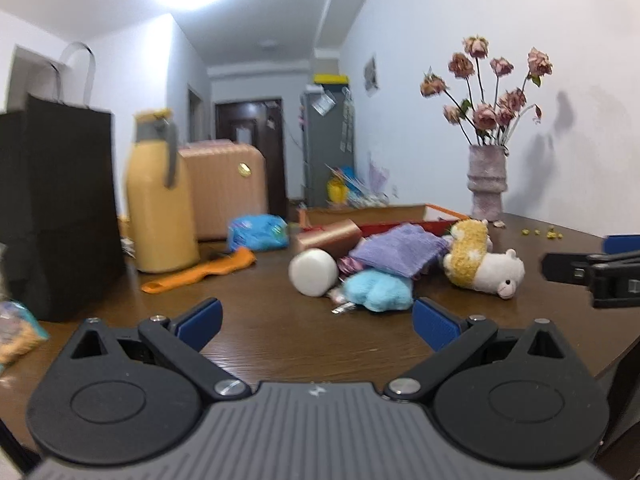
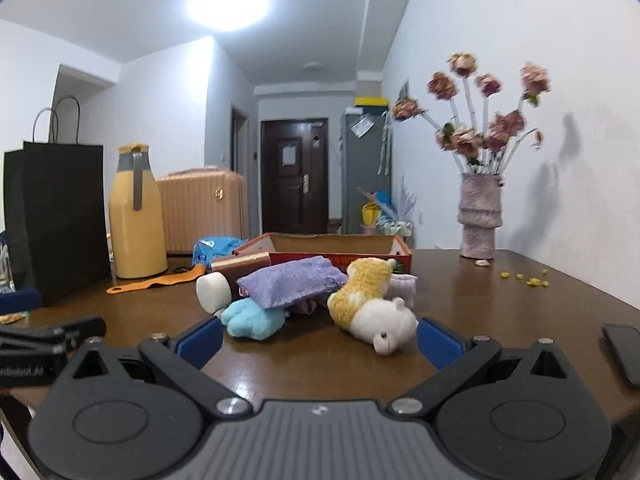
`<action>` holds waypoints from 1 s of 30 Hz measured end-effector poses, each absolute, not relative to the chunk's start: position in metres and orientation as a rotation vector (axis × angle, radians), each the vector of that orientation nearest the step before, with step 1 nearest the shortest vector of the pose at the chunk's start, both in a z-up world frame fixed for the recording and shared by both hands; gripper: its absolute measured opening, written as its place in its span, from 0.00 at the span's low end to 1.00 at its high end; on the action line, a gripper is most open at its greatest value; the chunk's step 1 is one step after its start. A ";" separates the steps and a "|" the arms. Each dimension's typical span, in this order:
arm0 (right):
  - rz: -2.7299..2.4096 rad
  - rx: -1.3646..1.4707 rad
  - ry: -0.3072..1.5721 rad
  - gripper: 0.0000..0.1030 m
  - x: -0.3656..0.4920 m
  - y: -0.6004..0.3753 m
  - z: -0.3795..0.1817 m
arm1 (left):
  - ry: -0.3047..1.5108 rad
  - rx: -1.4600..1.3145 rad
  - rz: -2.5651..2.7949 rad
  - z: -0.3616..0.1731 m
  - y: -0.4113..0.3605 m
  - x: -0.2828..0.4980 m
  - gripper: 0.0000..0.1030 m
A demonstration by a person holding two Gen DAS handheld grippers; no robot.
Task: Organize soft objects
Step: 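Reach the left tool to the purple pouch and close on it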
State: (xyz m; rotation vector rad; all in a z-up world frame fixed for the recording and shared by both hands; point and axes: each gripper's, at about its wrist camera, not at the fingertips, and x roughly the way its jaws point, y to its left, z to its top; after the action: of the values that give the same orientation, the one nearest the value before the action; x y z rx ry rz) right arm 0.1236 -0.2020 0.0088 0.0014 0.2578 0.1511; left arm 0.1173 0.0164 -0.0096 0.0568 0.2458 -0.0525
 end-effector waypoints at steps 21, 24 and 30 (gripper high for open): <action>0.425 0.003 0.461 0.89 0.366 -0.218 0.039 | 0.466 -0.202 -0.158 0.005 -0.011 0.315 0.84; 0.549 -0.004 0.563 0.80 0.417 -0.215 0.034 | 0.471 -0.181 -0.182 -0.001 -0.025 0.328 0.83; 0.656 0.161 0.690 0.54 0.472 -0.228 0.017 | 0.544 -0.263 -0.205 -0.017 -0.025 0.354 0.51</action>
State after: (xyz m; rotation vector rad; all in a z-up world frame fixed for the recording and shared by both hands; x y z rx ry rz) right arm 0.4722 -0.2282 0.0169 0.1611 0.6902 0.6557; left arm 0.3537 -0.0250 -0.0170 -0.2625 0.5439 -0.2051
